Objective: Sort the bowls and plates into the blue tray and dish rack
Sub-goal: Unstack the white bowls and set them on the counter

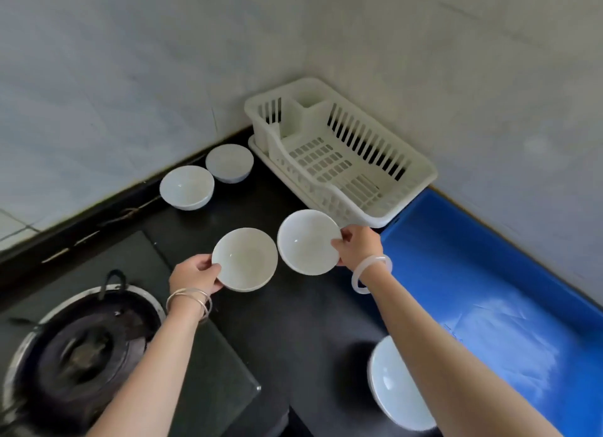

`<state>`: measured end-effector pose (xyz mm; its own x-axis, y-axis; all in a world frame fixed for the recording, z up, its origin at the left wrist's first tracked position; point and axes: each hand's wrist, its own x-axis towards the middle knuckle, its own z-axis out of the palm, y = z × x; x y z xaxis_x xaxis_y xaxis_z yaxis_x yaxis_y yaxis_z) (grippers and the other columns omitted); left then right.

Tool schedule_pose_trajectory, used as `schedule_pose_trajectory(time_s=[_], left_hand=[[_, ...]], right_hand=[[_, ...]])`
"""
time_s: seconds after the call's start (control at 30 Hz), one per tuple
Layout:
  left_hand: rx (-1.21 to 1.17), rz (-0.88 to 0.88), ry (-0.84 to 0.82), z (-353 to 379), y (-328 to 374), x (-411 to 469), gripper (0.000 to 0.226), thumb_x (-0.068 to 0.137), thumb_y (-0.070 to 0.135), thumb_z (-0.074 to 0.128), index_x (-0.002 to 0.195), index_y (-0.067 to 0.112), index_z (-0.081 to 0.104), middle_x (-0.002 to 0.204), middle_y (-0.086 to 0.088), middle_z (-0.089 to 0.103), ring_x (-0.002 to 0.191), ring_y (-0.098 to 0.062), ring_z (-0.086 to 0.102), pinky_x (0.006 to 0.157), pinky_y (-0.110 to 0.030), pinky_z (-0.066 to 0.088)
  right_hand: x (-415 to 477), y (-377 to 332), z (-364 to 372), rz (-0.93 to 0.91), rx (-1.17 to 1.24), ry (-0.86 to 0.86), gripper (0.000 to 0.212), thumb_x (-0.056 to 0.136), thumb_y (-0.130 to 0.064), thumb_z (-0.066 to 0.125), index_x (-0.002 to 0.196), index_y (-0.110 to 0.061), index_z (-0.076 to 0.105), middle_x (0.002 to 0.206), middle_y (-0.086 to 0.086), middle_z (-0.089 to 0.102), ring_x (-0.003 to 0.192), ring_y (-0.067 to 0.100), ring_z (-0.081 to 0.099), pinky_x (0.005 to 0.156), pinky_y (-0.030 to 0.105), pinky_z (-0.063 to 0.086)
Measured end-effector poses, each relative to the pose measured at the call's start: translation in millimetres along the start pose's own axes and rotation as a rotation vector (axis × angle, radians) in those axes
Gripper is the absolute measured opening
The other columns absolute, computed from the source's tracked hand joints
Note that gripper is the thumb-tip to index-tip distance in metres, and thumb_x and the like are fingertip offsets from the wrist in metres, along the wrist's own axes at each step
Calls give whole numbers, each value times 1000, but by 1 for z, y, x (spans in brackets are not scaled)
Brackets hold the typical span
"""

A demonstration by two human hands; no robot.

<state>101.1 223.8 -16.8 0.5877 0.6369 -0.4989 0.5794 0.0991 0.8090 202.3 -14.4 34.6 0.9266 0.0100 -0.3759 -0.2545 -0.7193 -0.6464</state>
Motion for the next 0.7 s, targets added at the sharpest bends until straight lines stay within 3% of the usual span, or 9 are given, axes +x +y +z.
schedule_pose_trajectory(time_s=[0.17, 0.3, 0.47, 0.7], left_hand=[[-126, -108, 91, -9, -4, 36, 28, 79, -5, 55, 103, 3, 66, 100, -10, 65, 96, -36, 63, 79, -37, 53], [-216, -173, 134, -12, -4, 58, 28, 80, -7, 55, 106, 0, 63, 112, -18, 64, 101, -39, 62, 78, -38, 53], [-274, -201, 148, -9, -1, 74, 28, 81, -9, 54, 106, -1, 63, 113, -21, 63, 101, -41, 62, 75, -38, 53], [-349, -232, 163, -1, -1, 85, 28, 80, -9, 55, 105, 2, 62, 113, -20, 63, 99, -39, 63, 75, -39, 54]], right_hand=[[38, -18, 44, 72, 47, -69, 8, 85, -10, 54, 86, -8, 62, 67, 8, 63, 70, 30, 69, 72, 46, 59], [62, -29, 67, 146, 86, -79, 11, 87, -11, 52, 92, -8, 61, 67, 8, 63, 62, 26, 66, 64, 34, 57], [83, -37, 83, 199, 110, -75, 7, 88, -9, 49, 84, -12, 55, 74, 12, 65, 74, 31, 70, 77, 44, 59], [100, -41, 103, 236, 183, -73, 7, 88, -10, 51, 84, -12, 56, 68, 5, 59, 67, 24, 67, 76, 46, 59]])
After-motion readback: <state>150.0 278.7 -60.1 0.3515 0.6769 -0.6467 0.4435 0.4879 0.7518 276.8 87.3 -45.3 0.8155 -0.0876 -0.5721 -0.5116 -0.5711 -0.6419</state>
